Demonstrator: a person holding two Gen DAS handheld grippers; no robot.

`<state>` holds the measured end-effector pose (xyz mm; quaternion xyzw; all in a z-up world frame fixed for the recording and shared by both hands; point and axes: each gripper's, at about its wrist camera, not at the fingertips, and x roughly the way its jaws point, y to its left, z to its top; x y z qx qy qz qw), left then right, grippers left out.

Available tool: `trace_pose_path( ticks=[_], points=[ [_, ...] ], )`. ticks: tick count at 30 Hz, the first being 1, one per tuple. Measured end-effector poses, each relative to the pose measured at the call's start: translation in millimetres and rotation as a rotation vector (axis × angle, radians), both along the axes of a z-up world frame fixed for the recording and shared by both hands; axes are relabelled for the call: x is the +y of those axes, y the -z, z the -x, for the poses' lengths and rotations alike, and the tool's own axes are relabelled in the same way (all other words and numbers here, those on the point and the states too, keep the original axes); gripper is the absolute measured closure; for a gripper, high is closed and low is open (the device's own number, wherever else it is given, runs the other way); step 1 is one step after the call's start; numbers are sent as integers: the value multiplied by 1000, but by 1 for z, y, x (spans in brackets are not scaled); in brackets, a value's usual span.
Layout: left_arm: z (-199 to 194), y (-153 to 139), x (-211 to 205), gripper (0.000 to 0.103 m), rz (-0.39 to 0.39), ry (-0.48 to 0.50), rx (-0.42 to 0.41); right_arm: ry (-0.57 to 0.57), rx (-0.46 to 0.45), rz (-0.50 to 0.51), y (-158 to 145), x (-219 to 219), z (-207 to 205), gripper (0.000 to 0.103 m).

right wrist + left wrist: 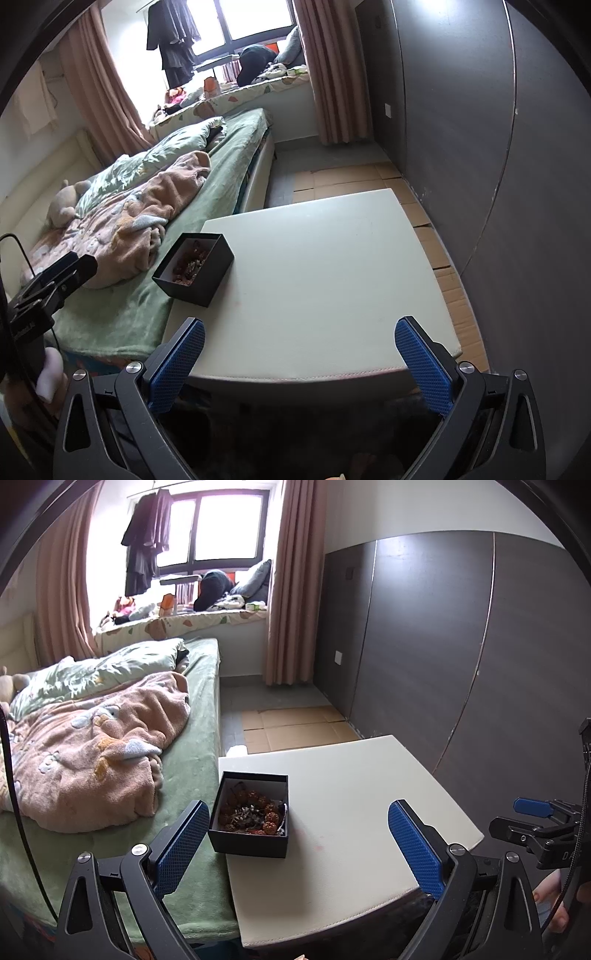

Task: Organize jewelry

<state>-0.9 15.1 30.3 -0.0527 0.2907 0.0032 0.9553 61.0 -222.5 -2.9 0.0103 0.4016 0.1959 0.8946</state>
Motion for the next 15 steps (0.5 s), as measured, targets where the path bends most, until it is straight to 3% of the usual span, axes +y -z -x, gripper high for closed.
trace_pose_path(
  ticks=[15],
  points=[
    [-1, 1, 4, 5, 10, -8, 7, 2, 8, 4, 1, -1, -1, 0]
  ],
)
